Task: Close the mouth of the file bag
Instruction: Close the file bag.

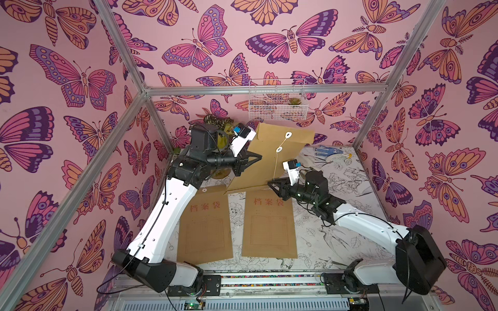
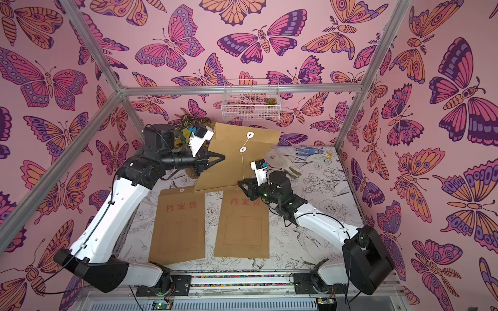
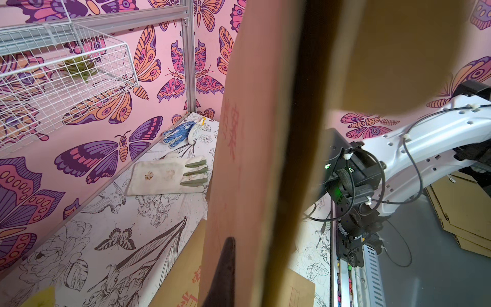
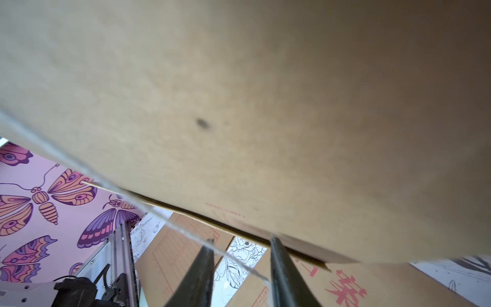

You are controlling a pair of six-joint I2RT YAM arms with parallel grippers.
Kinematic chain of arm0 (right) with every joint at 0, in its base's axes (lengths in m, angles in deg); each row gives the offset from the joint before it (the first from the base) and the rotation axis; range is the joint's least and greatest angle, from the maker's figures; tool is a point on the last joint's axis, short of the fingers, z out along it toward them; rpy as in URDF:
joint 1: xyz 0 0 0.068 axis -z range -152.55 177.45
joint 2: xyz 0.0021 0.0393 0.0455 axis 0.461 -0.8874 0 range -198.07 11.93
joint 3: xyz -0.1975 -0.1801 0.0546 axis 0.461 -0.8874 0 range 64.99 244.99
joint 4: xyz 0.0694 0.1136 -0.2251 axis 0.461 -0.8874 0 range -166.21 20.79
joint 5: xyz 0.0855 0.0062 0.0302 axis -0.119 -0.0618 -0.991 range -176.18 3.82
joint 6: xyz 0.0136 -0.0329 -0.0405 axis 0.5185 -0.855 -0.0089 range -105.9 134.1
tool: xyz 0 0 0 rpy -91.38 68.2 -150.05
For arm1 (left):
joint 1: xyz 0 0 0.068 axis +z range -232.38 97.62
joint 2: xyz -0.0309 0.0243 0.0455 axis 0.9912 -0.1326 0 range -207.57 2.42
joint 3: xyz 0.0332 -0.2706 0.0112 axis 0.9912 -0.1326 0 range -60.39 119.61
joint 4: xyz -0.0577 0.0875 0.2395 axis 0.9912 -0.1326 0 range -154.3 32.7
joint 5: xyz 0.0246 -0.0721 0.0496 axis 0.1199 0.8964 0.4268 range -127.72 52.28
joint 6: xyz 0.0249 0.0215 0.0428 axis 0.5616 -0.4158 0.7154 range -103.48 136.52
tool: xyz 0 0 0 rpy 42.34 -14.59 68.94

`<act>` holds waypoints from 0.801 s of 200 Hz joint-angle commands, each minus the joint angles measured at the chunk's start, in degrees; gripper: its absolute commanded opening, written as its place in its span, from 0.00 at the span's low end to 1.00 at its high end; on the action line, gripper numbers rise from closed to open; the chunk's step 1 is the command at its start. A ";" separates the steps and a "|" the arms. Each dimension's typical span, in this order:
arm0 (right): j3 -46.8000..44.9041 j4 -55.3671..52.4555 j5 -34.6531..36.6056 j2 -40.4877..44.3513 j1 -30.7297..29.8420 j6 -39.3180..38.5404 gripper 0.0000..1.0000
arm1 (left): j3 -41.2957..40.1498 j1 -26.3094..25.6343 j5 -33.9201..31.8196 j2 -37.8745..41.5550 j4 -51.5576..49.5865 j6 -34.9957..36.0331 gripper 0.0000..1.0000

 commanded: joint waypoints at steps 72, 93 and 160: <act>-0.81 2.35 2.65 -1.79 -0.51 0.00 0.19 | 1.30 -0.42 0.25 -0.13 -0.47 -0.57 0.00; -1.07 2.61 2.67 -2.07 -0.49 0.10 0.16 | 1.28 -0.44 0.25 -0.26 -0.43 -0.66 0.00; -1.62 2.02 3.97 -1.74 -0.49 -0.16 0.08 | 1.12 -0.42 0.09 -0.20 -0.68 -0.74 0.00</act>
